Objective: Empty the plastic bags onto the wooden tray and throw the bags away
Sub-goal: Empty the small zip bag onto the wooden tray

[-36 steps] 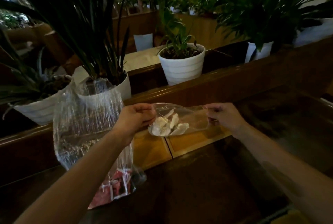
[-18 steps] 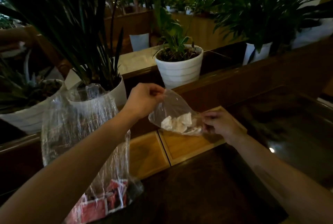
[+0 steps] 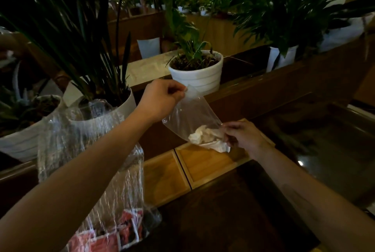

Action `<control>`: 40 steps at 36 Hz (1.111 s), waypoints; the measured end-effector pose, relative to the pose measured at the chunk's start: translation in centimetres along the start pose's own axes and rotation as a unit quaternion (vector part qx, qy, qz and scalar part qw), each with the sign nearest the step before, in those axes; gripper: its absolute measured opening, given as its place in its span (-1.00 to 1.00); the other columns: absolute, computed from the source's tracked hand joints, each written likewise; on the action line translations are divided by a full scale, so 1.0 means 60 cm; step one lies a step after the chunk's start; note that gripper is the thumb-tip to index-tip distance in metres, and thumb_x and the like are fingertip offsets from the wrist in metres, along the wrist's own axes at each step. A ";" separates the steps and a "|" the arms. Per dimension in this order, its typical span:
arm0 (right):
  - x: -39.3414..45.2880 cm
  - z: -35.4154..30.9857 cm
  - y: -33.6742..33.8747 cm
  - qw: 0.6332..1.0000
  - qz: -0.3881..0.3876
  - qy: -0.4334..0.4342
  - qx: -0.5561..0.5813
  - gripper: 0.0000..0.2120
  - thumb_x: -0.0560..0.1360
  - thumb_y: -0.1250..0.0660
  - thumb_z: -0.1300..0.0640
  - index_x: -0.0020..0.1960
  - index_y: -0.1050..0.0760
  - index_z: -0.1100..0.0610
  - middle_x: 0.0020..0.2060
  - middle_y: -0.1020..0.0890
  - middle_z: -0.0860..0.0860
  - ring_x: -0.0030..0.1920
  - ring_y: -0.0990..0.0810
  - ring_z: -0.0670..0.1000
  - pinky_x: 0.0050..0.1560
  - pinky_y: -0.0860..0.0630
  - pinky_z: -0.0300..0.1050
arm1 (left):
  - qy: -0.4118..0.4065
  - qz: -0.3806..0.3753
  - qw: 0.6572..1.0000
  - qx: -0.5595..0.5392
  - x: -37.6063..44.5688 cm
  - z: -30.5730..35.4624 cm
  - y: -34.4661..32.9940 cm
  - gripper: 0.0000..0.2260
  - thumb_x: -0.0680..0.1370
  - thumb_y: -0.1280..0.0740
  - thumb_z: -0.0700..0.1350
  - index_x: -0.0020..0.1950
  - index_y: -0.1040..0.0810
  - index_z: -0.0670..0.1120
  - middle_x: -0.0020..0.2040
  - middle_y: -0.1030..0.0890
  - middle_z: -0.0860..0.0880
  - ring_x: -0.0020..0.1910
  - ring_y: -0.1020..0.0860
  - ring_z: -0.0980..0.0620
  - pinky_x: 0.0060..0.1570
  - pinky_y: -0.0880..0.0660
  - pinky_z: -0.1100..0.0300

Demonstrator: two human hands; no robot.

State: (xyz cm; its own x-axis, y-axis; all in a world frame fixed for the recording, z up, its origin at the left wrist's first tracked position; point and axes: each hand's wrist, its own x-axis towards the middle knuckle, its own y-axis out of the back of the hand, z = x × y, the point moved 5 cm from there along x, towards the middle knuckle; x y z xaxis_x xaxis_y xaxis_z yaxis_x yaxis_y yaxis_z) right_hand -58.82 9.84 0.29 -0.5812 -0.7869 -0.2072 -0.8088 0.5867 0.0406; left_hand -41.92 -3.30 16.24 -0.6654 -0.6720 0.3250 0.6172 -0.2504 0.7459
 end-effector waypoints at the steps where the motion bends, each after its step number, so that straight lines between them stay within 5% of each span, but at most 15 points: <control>1: 0.000 -0.001 -0.001 1.000 0.002 -0.001 -0.002 -0.83 0.56 -0.31 0.24 0.11 -0.60 0.16 -0.27 -0.65 0.11 -0.27 -0.60 0.02 -0.28 -0.55 -0.13 | 0.000 0.002 1.000 -0.006 0.001 0.001 0.002 -0.80 0.56 -0.36 -0.13 0.16 -0.64 -0.10 0.04 -0.68 -0.03 0.02 -0.62 0.06 0.15 -0.56 0.04; 7: 0.001 -0.004 -0.010 1.000 0.005 0.004 -0.006 -0.82 0.55 -0.32 0.20 0.12 -0.61 0.19 -0.26 -0.65 0.10 -0.31 -0.59 -0.01 -0.31 -0.56 -0.16 | -0.008 0.007 0.999 -0.031 0.004 0.003 0.013 -0.81 0.55 -0.36 -0.12 0.14 -0.65 -0.09 0.03 -0.69 -0.01 -0.01 -0.62 0.10 0.10 -0.57 0.11; 14: -0.001 -0.010 -0.023 1.000 -0.004 0.007 0.002 -0.79 0.55 -0.32 0.20 0.16 -0.60 0.15 -0.09 -0.67 0.20 -0.12 -0.64 0.14 -0.01 -0.61 0.10 | -0.018 0.029 0.999 -0.035 0.000 0.003 0.033 -0.81 0.55 -0.36 -0.11 0.14 -0.66 -0.09 -0.06 -0.67 0.04 -0.12 -0.60 0.20 -0.09 -0.52 0.31; 17: -0.005 -0.015 -0.027 1.000 -0.006 0.011 0.003 -0.80 0.56 -0.32 0.20 0.16 -0.60 0.15 -0.01 -0.68 0.19 -0.09 -0.65 0.12 -0.14 -0.62 -0.03 | -0.018 0.027 0.999 -0.033 -0.002 0.000 0.040 -0.81 0.55 -0.37 -0.11 0.13 -0.67 -0.10 -0.06 -0.67 0.01 -0.11 -0.62 0.13 -0.02 -0.57 0.19; 23: -0.018 -0.031 -0.035 0.999 -0.015 0.026 0.030 -0.81 0.56 -0.30 0.25 0.15 -0.58 0.16 -0.23 -0.62 0.12 -0.24 -0.56 0.07 -0.36 -0.53 -0.18 | -0.017 0.034 0.999 -0.027 -0.007 -0.001 0.056 -0.82 0.56 -0.35 -0.08 0.12 -0.67 -0.06 -0.13 -0.65 0.05 -0.13 -0.61 0.12 -0.11 -0.53 0.23; 27: -0.024 -0.040 -0.032 0.998 0.001 0.053 0.039 -0.84 0.55 -0.32 0.23 0.09 -0.61 0.13 -0.27 -0.62 0.12 -0.31 -0.53 0.06 -0.31 -0.43 -0.07 | -0.023 0.041 0.999 -0.028 -0.014 0.001 0.068 -0.82 0.56 -0.35 -0.06 0.13 -0.65 -0.03 -0.09 -0.65 0.06 -0.08 -0.61 0.12 -0.06 -0.56 0.20; 32: -0.040 -0.050 -0.013 0.994 0.058 0.086 0.038 -0.93 0.53 -0.37 0.18 -0.03 -0.63 0.13 -0.30 -0.65 0.04 -0.31 -0.60 -0.01 -0.30 -0.55 -0.14 | -0.004 0.053 0.995 -0.087 -0.041 -0.012 0.060 -0.89 0.57 -0.33 -0.04 0.01 -0.62 -0.02 -0.18 -0.64 0.00 -0.23 -0.59 0.06 -0.21 -0.53 0.18; 36: -0.067 -0.054 0.017 0.991 0.088 0.104 0.008 -0.87 0.55 -0.33 0.14 0.01 -0.61 0.16 -0.17 -0.66 0.06 -0.20 -0.61 0.00 -0.21 -0.54 -0.15 | 0.053 0.049 0.987 -0.147 -0.067 -0.040 0.027 -0.95 0.59 -0.29 -0.03 -0.05 -0.54 0.06 -0.22 -0.57 0.05 -0.31 -0.51 0.15 -0.37 -0.44 0.38; 40: -0.099 -0.041 0.047 0.991 0.102 0.078 0.040 -0.82 0.57 -0.30 0.08 0.06 -0.59 0.15 -0.07 -0.68 0.02 0.00 -0.65 0.05 -0.06 -0.56 -0.05 | 0.095 0.021 0.963 -0.252 -0.099 -0.054 -0.026 -0.93 0.59 -0.29 -0.06 -0.05 -0.56 0.02 -0.11 -0.64 -0.13 -0.14 -0.62 -0.12 -0.11 -0.58 0.00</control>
State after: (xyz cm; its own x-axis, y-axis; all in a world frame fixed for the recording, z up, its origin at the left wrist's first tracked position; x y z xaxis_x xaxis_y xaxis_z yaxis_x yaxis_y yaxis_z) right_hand -57.90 15.71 4.01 -0.7441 -0.6663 -0.0483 -0.6666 0.7453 -0.0126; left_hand -37.58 -1.18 11.29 -0.5768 -0.7919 0.2007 0.7986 -0.4949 0.3425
